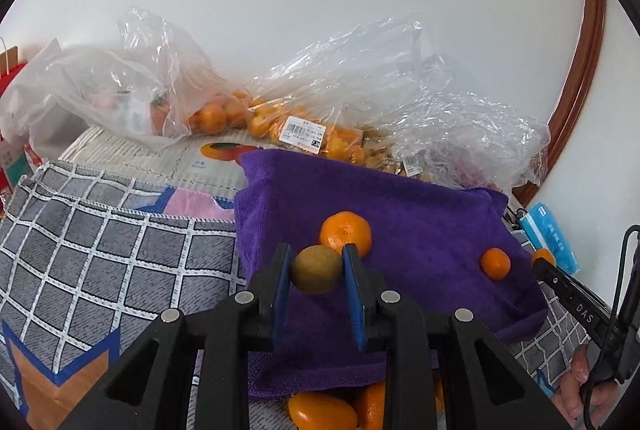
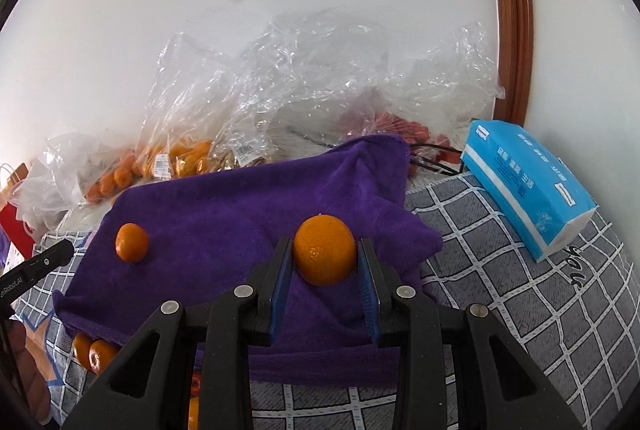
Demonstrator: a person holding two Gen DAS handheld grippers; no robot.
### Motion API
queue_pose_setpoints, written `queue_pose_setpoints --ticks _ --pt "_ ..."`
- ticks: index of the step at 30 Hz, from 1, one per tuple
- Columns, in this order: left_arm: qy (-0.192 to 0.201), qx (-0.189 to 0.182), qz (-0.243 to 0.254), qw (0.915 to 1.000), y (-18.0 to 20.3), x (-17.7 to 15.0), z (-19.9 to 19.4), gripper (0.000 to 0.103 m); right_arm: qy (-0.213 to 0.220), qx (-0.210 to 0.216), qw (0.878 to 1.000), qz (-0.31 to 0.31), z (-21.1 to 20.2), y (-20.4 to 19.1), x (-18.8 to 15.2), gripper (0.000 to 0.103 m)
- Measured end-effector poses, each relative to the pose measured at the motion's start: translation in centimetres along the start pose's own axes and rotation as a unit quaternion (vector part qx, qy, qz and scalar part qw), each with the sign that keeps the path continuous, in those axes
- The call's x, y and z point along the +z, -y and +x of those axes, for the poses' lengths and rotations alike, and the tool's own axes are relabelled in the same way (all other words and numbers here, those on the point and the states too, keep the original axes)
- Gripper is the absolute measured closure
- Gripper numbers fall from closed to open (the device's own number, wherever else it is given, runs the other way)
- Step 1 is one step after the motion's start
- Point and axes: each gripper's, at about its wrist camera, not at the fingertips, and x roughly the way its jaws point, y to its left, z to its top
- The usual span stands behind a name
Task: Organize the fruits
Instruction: 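Carry the yellow-green fruit over the towel with the left tool while the right tool carries its orange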
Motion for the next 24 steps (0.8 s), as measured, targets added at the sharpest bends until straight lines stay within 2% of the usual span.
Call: queue_pose_setpoints --ticks 24 --pt "-0.041 0.004 0.023 0.9989 1.0 -1.2 2.1 0.079 -0.058 0.003 0.998 -0.015 2.7 -1.0 -1.5 0.071"
